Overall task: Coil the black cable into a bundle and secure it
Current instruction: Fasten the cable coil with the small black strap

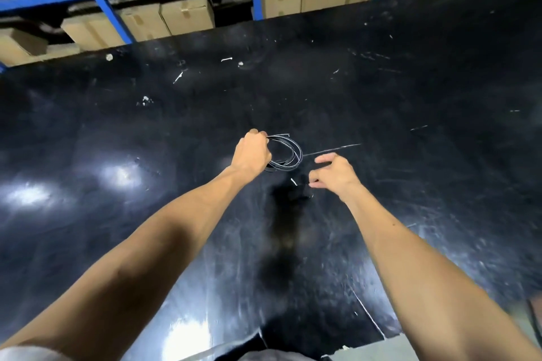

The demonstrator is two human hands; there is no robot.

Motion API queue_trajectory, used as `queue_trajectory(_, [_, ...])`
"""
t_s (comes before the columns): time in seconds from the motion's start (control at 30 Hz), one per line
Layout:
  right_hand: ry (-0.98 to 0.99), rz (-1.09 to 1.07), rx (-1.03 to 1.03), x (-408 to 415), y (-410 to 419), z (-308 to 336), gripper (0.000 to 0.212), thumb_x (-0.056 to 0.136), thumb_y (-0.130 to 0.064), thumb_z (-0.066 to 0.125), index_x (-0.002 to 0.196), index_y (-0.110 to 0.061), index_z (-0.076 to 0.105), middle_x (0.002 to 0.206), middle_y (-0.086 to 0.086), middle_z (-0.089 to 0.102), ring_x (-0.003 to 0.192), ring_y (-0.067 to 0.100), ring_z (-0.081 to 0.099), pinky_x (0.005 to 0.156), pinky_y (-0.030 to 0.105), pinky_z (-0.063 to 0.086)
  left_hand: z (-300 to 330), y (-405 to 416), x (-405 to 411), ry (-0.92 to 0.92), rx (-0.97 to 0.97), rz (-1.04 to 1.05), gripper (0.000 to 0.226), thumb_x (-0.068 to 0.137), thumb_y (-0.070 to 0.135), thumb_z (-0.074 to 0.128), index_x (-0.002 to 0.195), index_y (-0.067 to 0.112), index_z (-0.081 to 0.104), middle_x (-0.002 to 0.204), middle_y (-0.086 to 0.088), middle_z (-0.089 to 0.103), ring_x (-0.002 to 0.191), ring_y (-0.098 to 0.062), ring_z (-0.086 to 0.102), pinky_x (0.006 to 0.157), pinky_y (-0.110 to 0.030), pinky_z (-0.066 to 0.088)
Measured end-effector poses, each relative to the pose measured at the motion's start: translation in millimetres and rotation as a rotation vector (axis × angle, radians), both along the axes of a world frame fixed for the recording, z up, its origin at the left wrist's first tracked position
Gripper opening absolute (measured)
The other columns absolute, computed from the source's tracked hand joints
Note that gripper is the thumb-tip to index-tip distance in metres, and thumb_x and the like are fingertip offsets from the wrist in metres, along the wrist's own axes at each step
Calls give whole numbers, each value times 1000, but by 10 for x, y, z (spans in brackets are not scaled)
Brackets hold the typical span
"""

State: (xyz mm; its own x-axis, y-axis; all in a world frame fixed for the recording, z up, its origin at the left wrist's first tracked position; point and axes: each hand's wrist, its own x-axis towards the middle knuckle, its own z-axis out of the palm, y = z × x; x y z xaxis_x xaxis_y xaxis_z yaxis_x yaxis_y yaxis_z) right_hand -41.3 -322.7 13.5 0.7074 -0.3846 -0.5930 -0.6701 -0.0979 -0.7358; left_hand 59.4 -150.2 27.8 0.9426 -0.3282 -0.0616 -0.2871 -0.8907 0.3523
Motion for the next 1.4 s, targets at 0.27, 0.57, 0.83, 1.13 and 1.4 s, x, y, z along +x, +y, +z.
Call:
queue_trajectory(0.27, [-274,-93,150,-95,28,551,14,76,6,82,84,-5,78,86,12,77,86,25,76,83,26,62,217,-34,-52,-32,-128,60,23,95,6,45,78,-1,59,81,-17,55,75,-41,58,61,-35,34])
queue_trajectory(0.57, [-167,-357,-236,80,407,959,13,66,-12,66,54,-19,70,58,-1,72,72,23,72,75,34,62,548,-271,-349,-65,-426,-41,35,96,12,47,64,9,32,54,3,26,48,-16,23,51,-28,17])
queue_trajectory(0.83, [-382,-645,345,78,552,1106,22,85,5,56,68,-8,61,70,7,64,66,17,66,51,17,51,626,-231,-581,-135,-487,-120,31,97,12,47,68,10,37,63,3,33,53,-12,32,53,-27,19])
queue_trajectory(1.13, [-429,-615,295,115,498,1123,15,90,0,69,104,4,66,77,9,66,64,15,64,60,22,57,802,-235,-475,77,-564,-101,21,92,9,57,104,4,73,75,-10,70,67,-30,58,65,-23,45])
queue_trajectory(1.4, [-259,-397,14,100,330,1217,23,84,-8,78,69,-15,62,54,-7,66,50,10,71,58,23,57,781,-197,-432,60,-462,-123,19,90,4,55,78,-1,68,69,-8,61,67,-28,52,62,-26,43])
